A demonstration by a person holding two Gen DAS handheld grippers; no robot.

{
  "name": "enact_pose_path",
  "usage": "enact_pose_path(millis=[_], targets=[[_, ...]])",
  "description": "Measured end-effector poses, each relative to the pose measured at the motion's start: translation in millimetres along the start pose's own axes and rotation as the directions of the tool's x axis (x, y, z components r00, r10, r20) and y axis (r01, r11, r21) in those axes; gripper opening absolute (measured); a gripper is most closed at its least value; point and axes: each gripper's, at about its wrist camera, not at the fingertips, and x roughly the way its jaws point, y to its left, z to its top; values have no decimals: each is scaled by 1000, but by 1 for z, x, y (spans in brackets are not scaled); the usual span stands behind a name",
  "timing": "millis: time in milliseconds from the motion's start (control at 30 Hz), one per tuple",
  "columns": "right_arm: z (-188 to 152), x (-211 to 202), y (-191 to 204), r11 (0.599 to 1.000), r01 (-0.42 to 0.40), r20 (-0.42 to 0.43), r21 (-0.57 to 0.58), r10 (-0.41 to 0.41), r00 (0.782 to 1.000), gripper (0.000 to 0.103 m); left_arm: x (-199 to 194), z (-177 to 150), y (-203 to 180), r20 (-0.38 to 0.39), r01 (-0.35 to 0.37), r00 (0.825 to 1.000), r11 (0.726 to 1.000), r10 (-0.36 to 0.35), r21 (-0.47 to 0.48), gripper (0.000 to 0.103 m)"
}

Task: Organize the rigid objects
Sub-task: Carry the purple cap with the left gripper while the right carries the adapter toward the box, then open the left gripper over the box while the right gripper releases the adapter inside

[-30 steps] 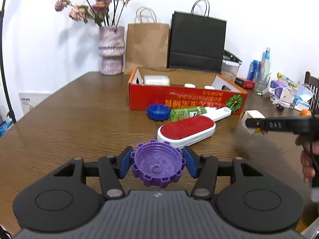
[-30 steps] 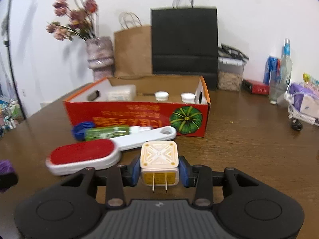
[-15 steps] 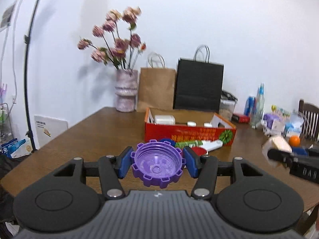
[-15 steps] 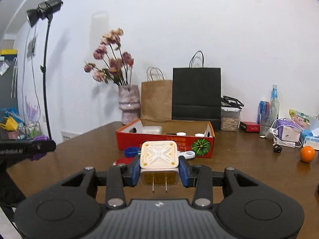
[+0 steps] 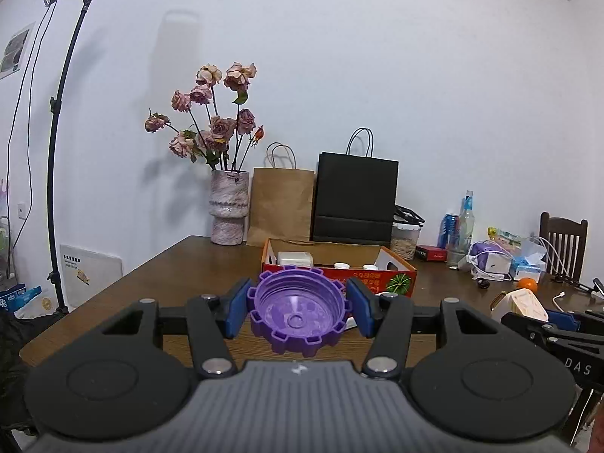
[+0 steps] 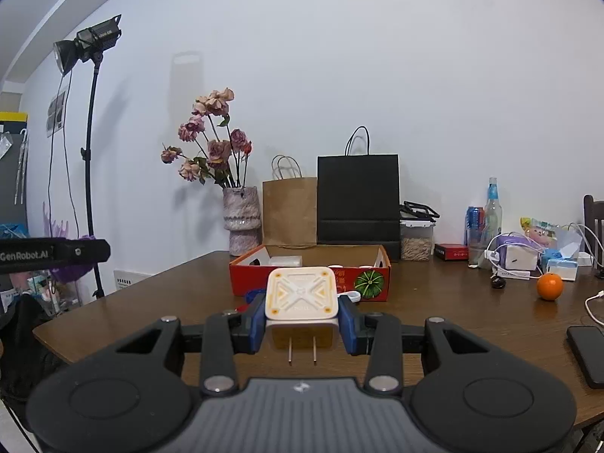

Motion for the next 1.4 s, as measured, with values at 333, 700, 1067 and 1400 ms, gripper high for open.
enact_pose_path(millis=[333, 700, 1067, 1400], targets=[[-2, 13, -3, 1000, 15, -11, 8, -15, 1000, 38, 14, -9, 4, -25, 21, 999, 1000, -21, -19, 56], [11, 85, -32, 999, 6, -71, 38, -3, 997, 38, 103, 3, -7, -95, 83, 992, 997, -83, 1, 56], [76, 249, -80, 992, -75, -111, 97, 86, 990, 38, 283, 63, -28, -189, 171, 968, 985, -168, 1, 56], [113, 484, -133, 970, -37, -358, 239, 123, 925, 38, 520, 78, -32, -465, 143, 860, 974, -211, -178, 56]])
